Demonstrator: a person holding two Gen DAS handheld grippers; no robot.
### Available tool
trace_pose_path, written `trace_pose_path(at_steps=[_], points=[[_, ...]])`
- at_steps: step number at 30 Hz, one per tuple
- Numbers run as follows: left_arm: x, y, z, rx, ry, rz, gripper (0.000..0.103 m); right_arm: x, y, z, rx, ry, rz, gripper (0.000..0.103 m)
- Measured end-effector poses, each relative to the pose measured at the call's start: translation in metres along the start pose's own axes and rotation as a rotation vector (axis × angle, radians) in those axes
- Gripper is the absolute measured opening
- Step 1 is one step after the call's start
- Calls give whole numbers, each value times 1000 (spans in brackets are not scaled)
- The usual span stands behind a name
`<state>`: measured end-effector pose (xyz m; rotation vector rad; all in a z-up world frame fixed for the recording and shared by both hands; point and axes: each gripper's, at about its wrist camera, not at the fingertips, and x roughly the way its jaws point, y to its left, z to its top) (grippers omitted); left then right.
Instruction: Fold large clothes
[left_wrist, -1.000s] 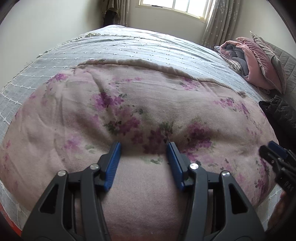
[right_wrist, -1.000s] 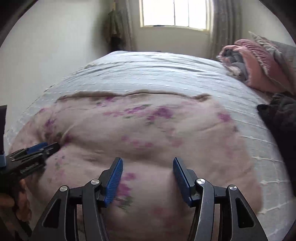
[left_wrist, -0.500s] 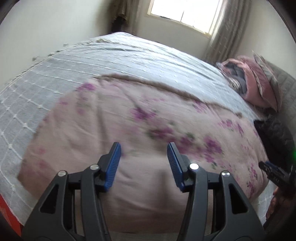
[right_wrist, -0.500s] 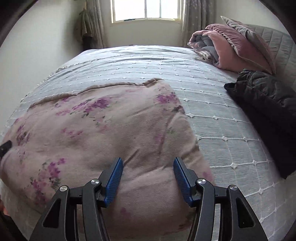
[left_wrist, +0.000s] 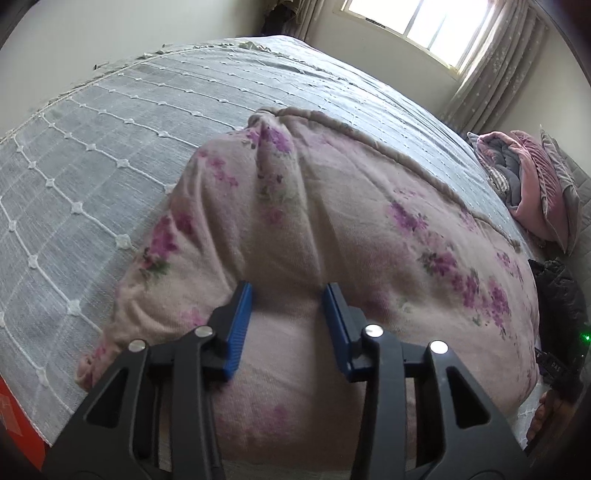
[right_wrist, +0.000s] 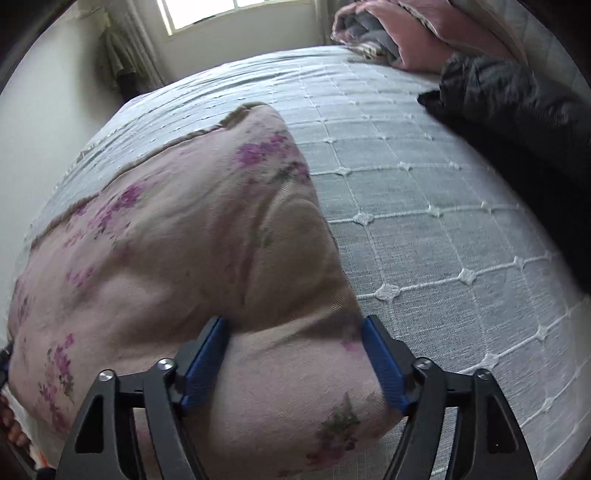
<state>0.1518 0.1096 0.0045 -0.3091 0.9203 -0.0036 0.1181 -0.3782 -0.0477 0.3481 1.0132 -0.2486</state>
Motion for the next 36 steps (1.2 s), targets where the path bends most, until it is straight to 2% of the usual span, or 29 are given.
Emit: trace_pose_path(at_steps=[3, 6, 8, 10, 12, 13, 14, 15, 19, 22, 24, 25, 27, 28, 29, 32, 36], points=[[-5, 10, 2, -37, -3, -30, 34, -1, -13, -1, 57, 16, 60, 79], [-17, 20, 3, -55, -23, -50, 34, -15, -18, -2, 65, -21, 52, 79], [-24, 29, 2, -57, -41, -32, 34, -19, -27, -4, 98, -25, 51, 78], [-26, 42, 2, -72, -43, -23, 34, -20, -38, -4, 133, -19, 32, 78], [-27, 55, 2, -99, -35, -16, 34, -24, -50, -4, 160, -32, -35, 76], [-29, 61, 2, -111, -37, 22, 35, -27, -54, -4, 166, -39, -66, 74], [-31, 67, 1, -119, -43, 69, 47, -30, -57, -5, 173, -46, -97, 73], [-34, 73, 0, -133, -51, 83, 53, -33, -59, -7, 183, -50, -109, 73], [-45, 94, -4, -180, -46, 8, 55, -47, -67, -18, 231, -60, -54, 73], [-55, 102, -9, -190, -46, -31, 55, -67, -77, -29, 280, -112, -13, 74], [-65, 113, -12, -240, -64, -79, 55, -74, -83, -35, 333, -127, 49, 74], [-70, 118, -13, -268, -77, -110, 56, -75, -86, -40, 364, -119, 110, 74], [-80, 127, -16, -324, -92, -175, 65, -65, -88, -48, 429, -65, 274, 77], [-84, 128, -18, -350, -95, -210, 75, -56, -88, -53, 464, -19, 354, 78], [-85, 127, -22, -367, -90, -250, 80, -48, -89, -55, 493, 21, 407, 78], [-69, 113, -29, -373, 4, -326, 80, -22, -91, -66, 621, 126, 540, 78], [-41, 98, -49, -480, 129, -415, 80, -5, -93, -76, 768, 134, 628, 78]])
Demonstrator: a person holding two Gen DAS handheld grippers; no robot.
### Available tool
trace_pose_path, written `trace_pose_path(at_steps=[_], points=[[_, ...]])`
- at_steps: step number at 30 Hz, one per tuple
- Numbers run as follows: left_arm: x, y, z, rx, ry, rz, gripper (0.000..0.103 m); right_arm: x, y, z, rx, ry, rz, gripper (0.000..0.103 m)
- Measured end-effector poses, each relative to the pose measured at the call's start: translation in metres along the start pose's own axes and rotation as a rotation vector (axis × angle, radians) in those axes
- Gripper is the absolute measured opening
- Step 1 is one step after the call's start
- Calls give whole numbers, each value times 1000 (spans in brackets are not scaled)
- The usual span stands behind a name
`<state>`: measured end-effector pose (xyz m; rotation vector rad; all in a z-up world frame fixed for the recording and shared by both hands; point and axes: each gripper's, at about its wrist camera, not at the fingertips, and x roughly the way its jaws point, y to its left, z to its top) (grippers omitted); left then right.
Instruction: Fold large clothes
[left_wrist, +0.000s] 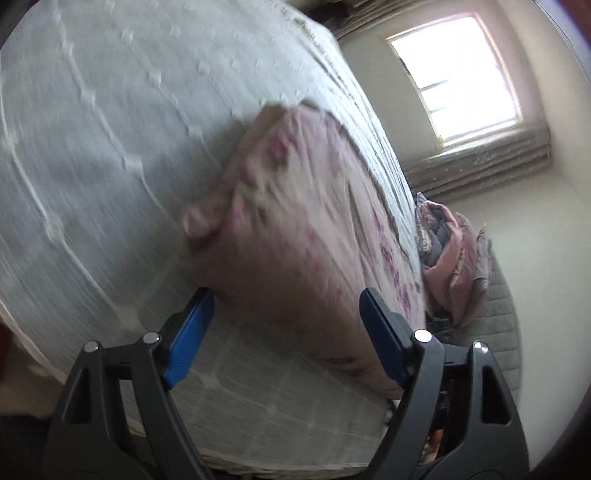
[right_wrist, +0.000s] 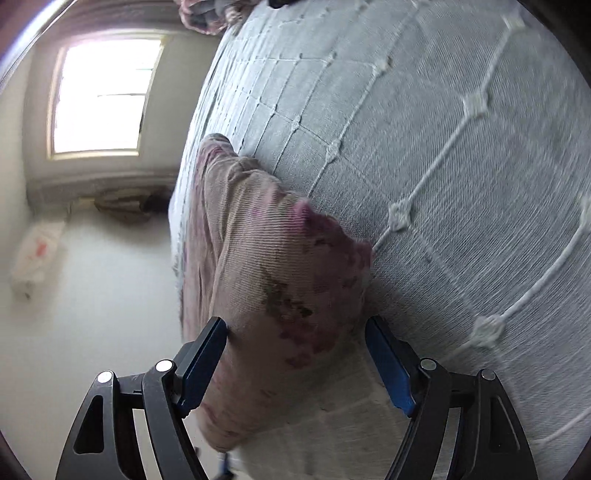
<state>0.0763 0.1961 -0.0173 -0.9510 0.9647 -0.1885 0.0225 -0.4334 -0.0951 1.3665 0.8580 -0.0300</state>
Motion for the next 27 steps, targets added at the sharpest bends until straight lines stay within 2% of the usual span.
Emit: trace_pose_path(at_steps=[2, 4, 9, 17, 23, 27], points=[[12, -2, -6, -25, 38, -38, 80, 4, -3, -4, 25, 4, 27, 79], [22, -9, -10, -17, 47, -38, 80, 5, -3, -6, 28, 4, 35, 79], [39, -25, -17, 1, 24, 16, 81, 12, 4, -10, 5, -27, 16, 82], [61, -38, -18, 20, -24, 64, 90, 34, 27, -31, -117, -94, -76, 89], [67, -51, -21, 70, -88, 138, 91, 42, 36, -36, -147, -109, -94, 91], [74, -54, -22, 80, -101, 171, 94, 53, 44, -35, -158, -116, -91, 93]])
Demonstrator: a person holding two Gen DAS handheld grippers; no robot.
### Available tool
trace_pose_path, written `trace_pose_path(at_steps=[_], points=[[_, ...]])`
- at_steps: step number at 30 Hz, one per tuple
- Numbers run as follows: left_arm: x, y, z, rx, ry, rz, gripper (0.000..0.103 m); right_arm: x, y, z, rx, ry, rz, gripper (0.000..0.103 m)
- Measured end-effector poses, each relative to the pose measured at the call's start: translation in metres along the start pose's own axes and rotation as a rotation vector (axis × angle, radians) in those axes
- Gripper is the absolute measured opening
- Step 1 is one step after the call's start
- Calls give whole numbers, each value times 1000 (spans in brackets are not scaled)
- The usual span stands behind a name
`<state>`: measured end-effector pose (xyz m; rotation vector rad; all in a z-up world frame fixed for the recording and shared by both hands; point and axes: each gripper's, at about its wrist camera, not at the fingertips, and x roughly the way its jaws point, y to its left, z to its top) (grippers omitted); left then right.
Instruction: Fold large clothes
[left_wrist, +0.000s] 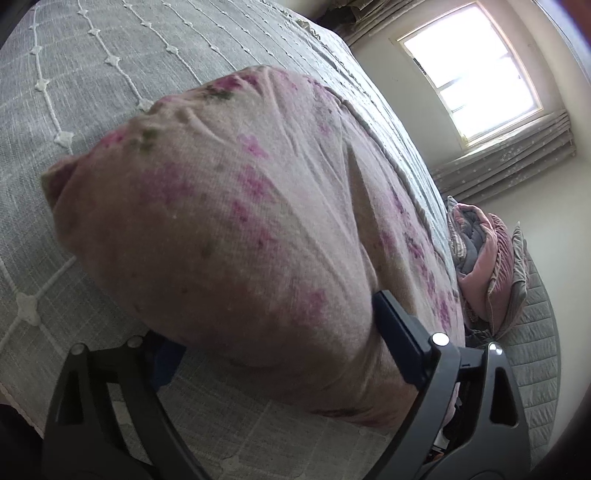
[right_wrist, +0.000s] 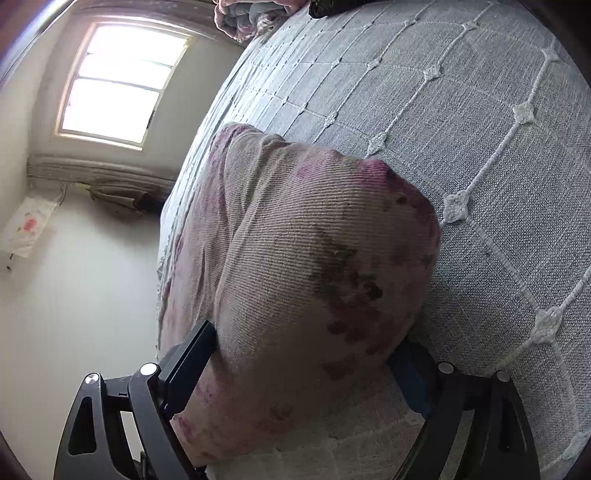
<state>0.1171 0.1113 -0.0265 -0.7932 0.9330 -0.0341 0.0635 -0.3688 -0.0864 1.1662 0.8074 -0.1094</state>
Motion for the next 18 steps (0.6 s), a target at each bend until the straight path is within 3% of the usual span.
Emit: trace_pose_path(at_steps=[9, 18], points=[[9, 9, 3, -28, 16, 7, 97, 16, 25, -11, -87, -37, -62, 101], [8, 16, 0, -44, 4, 7, 98, 20, 31, -16, -51, -76, -52, 101]])
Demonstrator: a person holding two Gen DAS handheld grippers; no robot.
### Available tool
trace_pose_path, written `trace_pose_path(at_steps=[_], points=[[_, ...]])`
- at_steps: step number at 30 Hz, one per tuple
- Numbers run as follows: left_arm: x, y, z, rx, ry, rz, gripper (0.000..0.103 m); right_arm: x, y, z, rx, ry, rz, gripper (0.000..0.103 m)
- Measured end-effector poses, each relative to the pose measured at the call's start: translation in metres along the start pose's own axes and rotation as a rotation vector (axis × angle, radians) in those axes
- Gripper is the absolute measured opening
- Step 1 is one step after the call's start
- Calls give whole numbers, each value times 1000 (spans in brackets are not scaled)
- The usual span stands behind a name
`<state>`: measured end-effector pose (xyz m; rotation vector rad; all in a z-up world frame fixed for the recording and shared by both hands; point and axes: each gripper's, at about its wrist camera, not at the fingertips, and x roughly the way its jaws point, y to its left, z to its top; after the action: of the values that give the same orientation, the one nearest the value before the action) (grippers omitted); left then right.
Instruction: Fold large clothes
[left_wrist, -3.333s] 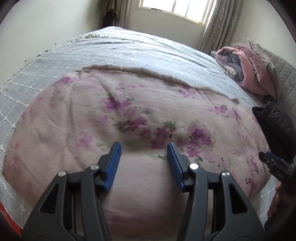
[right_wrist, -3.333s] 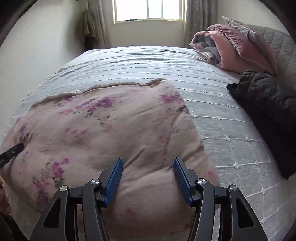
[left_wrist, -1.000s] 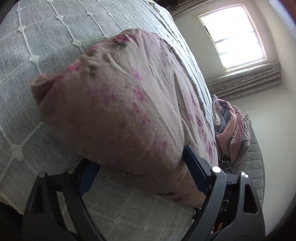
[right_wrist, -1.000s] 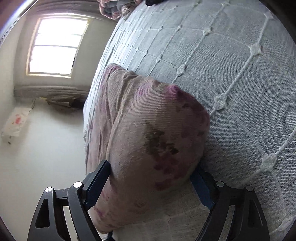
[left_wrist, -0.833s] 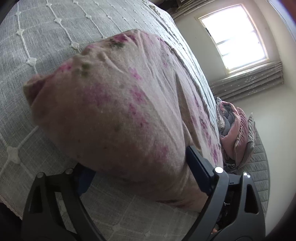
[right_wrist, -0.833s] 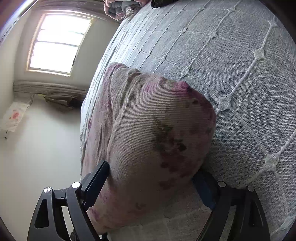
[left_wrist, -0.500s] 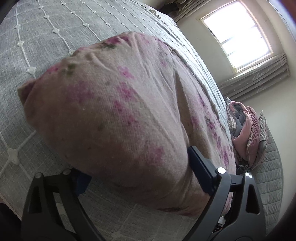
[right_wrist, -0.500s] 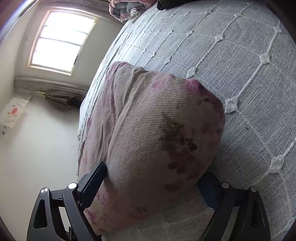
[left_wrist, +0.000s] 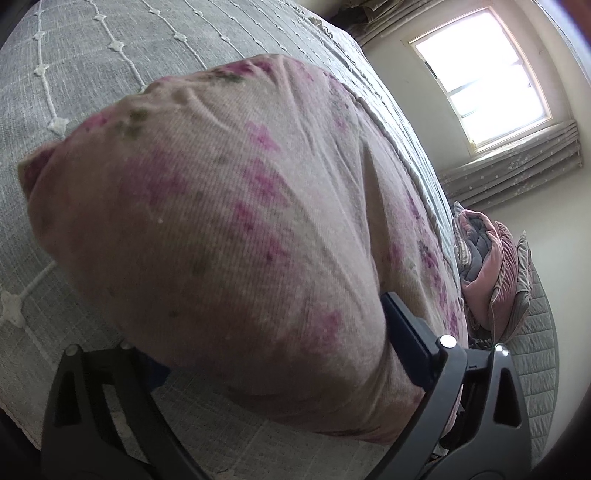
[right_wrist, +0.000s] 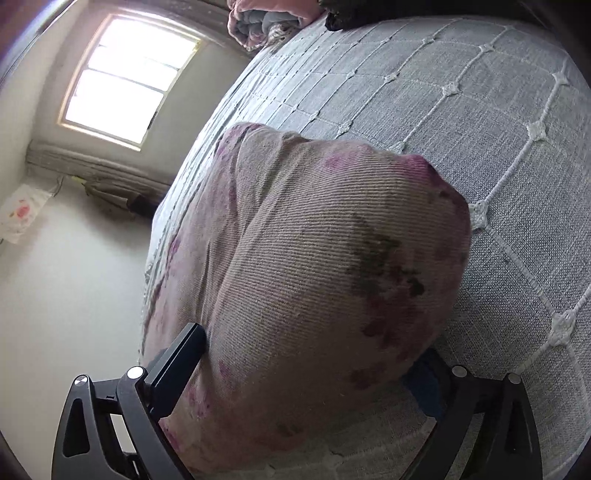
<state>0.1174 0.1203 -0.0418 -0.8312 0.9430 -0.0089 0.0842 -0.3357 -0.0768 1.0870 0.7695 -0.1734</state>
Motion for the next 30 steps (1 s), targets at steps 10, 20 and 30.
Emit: trace_pose_path(at_steps=[10, 20, 30], points=[[4, -2, 2, -17, -1, 6, 100, 9, -3, 10, 11, -8, -7, 100], [4, -9, 4, -20, -22, 34, 89, 3, -5, 10, -9, -23, -41, 78], [9, -8, 9, -62, 2, 23, 87, 6, -8, 13, -7, -16, -36, 74]])
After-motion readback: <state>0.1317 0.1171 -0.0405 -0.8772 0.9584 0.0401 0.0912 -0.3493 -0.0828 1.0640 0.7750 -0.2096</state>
